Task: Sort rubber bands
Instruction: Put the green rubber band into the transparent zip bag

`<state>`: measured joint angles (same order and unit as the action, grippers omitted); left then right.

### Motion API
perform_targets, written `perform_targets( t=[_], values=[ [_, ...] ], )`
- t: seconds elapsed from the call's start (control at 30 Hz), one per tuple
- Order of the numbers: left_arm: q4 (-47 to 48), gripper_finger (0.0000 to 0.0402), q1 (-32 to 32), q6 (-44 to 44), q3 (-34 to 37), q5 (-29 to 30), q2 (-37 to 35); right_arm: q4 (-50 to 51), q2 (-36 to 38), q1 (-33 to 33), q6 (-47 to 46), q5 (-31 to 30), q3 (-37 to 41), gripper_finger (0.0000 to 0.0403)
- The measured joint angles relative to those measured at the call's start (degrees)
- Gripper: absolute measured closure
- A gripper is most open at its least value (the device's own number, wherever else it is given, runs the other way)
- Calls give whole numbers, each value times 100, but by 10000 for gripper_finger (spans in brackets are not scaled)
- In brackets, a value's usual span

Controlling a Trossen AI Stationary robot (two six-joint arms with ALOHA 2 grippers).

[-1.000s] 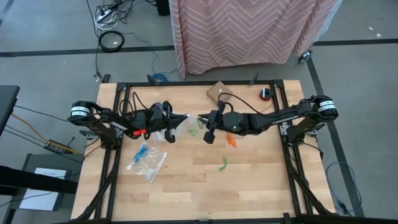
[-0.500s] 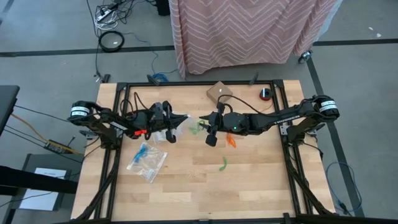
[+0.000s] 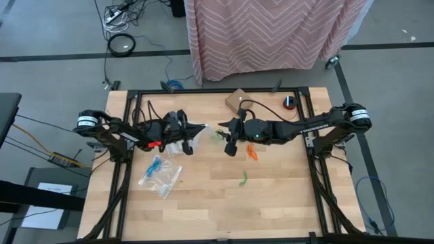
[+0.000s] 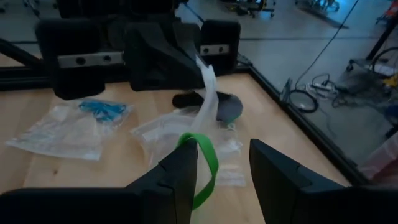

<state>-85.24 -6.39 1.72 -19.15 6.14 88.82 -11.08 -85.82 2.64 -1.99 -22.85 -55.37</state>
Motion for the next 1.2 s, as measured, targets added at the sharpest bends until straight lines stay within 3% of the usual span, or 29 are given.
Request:
perform_targets(
  t=[0.37,0.63,0.97,1.2],
  values=[
    [177,398,0,0,-236,-85,0,387,-4,-120,-293,-6,-2,264],
    [286,398,2,39,-287,-89,0,811,-5,-358,-702,-618,-2,265],
    [402,398,2,18,-287,-80,0,104,-7,-169,-140,-150,-2,266],
    [340,398,2,15,-287,34,0,85,-7,173,-139,-201,-2,266]
  ],
)
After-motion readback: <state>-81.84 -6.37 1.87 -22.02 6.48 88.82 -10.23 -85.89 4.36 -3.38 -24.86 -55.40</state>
